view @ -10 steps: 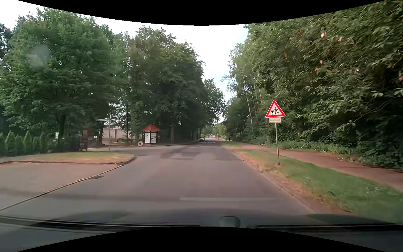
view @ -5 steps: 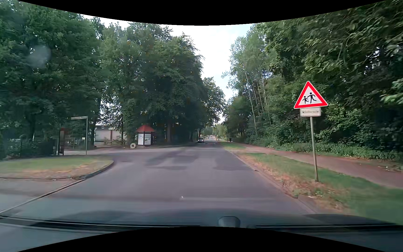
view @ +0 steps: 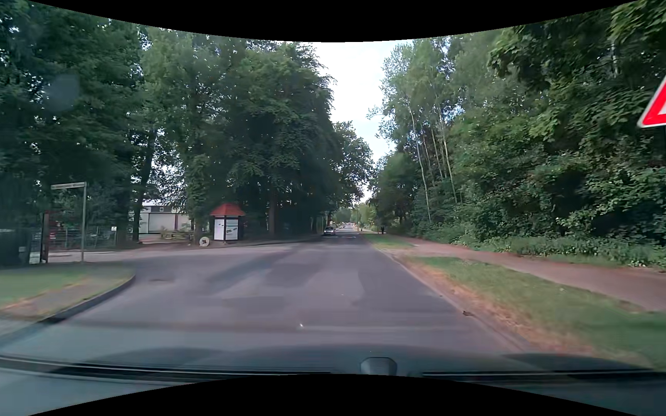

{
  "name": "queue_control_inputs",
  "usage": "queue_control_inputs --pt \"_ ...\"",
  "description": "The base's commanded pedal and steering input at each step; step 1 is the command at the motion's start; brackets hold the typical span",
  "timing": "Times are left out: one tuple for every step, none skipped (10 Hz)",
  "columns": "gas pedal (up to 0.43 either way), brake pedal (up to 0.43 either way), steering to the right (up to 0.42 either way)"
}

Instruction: Follow the waypoints while adhering to traffic rules and regulations

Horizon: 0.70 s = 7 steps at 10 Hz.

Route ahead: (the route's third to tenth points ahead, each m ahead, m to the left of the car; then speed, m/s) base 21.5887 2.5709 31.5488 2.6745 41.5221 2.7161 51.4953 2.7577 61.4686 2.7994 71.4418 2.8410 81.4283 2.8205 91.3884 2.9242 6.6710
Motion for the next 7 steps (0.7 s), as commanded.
queue_control_inputs --pt "0.130 0.000 0.001" --pt "0.130 0.000 0.001" --pt "0.130 0.000 0.001" --pt "0.130 0.000 0.000" --pt "0.130 0.000 0.000" --pt "0.130 0.000 0.001" --pt "0.130 0.000 0.003"
